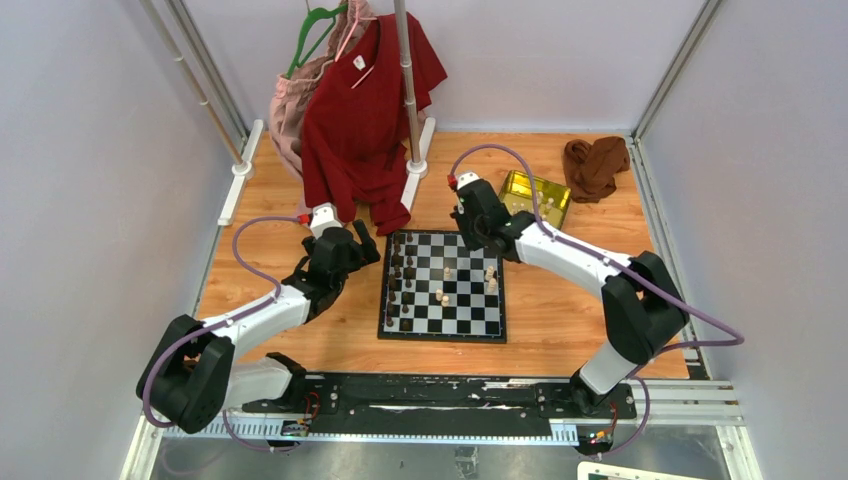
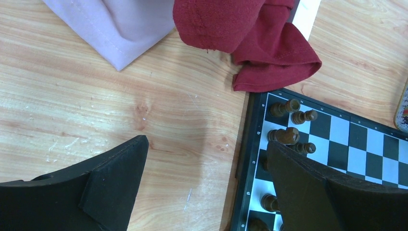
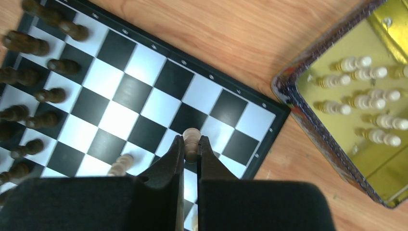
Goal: Set up the chess pieces on the board
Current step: Place the chess piece on the chessboard.
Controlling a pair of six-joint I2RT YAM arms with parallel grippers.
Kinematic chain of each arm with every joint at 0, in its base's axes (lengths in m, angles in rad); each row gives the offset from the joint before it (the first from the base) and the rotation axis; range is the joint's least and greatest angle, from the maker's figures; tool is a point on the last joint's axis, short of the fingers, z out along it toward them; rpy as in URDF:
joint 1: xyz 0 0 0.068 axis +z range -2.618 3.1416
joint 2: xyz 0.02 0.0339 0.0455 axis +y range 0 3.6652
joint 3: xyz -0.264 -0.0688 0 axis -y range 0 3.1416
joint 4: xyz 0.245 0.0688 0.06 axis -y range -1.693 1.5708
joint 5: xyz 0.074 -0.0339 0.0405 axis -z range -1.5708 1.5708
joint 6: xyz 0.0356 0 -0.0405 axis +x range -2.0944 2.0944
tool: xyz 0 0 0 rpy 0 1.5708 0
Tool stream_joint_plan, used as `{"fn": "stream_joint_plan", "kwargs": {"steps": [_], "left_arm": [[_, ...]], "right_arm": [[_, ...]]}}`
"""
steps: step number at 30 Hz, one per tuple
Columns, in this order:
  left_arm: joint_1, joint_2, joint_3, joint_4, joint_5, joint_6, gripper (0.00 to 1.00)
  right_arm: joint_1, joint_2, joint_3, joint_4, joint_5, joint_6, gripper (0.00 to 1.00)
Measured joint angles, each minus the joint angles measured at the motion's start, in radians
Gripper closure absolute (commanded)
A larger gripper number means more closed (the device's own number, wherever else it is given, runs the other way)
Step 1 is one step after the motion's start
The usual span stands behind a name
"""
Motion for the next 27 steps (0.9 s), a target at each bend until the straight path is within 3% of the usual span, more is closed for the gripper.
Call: {"fn": "stream_joint_plan", "kwargs": {"steps": [27], "left_arm": [[0.000, 0.010, -0.006, 0.003, 0.005, 0.000, 0.00]], "right_arm": [[-0.060, -0.084, -0.180, -0.045, 0.031, 0.039, 1.00]]}}
